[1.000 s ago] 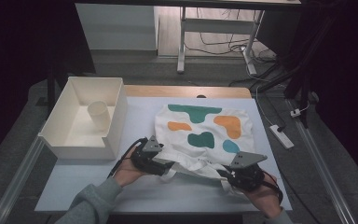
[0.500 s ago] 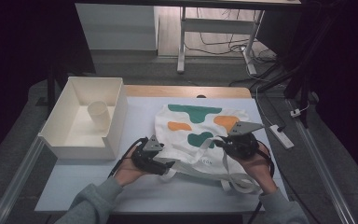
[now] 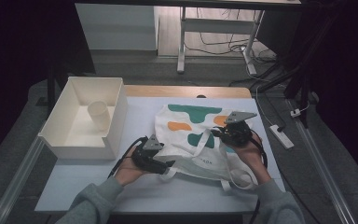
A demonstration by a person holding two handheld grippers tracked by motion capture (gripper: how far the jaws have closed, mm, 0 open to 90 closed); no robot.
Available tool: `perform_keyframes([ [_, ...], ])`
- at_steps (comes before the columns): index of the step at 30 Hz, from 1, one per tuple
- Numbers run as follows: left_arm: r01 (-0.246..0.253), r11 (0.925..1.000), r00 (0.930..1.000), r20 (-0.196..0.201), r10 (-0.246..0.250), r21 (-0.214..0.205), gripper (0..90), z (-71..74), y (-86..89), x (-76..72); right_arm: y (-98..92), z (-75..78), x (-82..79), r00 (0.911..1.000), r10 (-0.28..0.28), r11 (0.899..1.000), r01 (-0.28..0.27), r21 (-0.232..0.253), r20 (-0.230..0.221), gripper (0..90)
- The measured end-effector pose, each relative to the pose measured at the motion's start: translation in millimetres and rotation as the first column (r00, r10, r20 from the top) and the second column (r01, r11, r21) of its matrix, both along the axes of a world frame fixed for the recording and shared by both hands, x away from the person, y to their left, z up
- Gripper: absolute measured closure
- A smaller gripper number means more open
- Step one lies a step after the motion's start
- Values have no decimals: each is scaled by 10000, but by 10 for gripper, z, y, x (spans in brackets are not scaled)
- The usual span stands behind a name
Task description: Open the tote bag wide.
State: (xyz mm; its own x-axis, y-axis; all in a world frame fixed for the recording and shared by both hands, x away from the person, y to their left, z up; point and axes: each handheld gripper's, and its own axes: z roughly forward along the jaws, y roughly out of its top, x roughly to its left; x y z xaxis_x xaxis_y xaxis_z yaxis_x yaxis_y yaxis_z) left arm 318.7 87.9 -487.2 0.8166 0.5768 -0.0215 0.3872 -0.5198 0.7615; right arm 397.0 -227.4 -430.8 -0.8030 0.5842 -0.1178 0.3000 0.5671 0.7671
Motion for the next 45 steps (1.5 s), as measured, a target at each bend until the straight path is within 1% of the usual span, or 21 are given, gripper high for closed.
perform_keyframes([
  [7,-38,10000,10000,7,38,48,239,-6,5,3,110,-336,296,9964,174,9982,-220,-553,-824,791],
  [11,-65,10000,10000,-19,66,25,245,-10,10,6,153,-511,361,9893,151,9969,-262,-743,-1452,764],
  [13,-71,10000,10000,-11,71,37,245,-10,9,5,158,-537,360,9868,134,9962,-271,-831,-1612,715],
  [15,-126,9999,9999,-17,126,50,251,-15,11,3,152,-506,336,9865,76,9966,-209,-795,-1633,612],
  [16,-133,9999,9999,-15,133,55,253,-16,12,3,142,-456,303,9886,39,9977,-139,-659,-1504,552],
  [20,-134,9999,9999,2,134,59,255,-16,11,-3,84,-200,149,9948,-57,10000,58,0,-1019,437],
  [21,-135,9999,9999,0,135,58,255,-15,12,-4,67,-116,84,9960,-80,9999,88,80,-889,422],
  [22,-136,9999,9999,-4,136,51,255,-15,13,-5,67,-116,84,9960,-80,9999,88,80,-889,422],
  [23,-138,9999,9999,-6,138,50,254,-13,14,-7,35,-14,-32,9965,-145,9999,147,26,-818,396],
  [25,-133,9999,9999,-4,133,56,254,-11,16,-9,21,11,-78,9965,-205,9998,201,-56,-808,385],
  [26,-124,9999,9999,7,124,63,254,-9,19,-11,-34,48,-208,9961,-373,9989,349,-318,-796,376],
  [27,-126,9999,9999,5,126,62,254,-8,19,-11,-68,49,-263,9956,-500,9983,474,-343,-794,376],
  [31,-123,9999,9999,-9,124,45,253,-12,20,-8,-198,12,-441,9925,-773,9959,723,-543,-951,376],
  [33,-138,9999,9999,8,138,45,253,-10,22,-7,-251,-24,-516,9882,-964,9941,896,-608,-1188,377],
  [36,-136,9999,9999,10,136,51,252,-10,23,-7,-276,-75,-591,9829,-1147,9917,1048,-745,-1441,423],
  [37,-139,9999,9999,9,139,58,252,-10,23,-6,-272,-150,-680,9772,-1184,9893,1008,-1055,-1761,502],
  [38,-143,9999,9999,14,143,59,252,-10,23,-5,-261,-183,-711,9738,-1186,9872,946,-1287,-1942,539],
  [41,-133,9999,9999,20,133,62,251,-8,21,-9,-246,-249,-749,9733,-1401,9738,1022,-2032,-1816,682],
  [42,-133,9999,9999,20,133,62,251,-8,21,-9,-246,-249,-749,9733,-1401,9738,1022,-2032,-1816,682],
  [43,-90,9999,10000,43,90,47,250,-4,17,-15,-245,-272,-747,9691,-1458,9745,1061,-1976,-1987,802],
  [45,-87,10000,9999,52,87,45,250,-4,15,-16,-236,-284,-741,9689,-1384,9744,963,-2029,-2052,869],
])
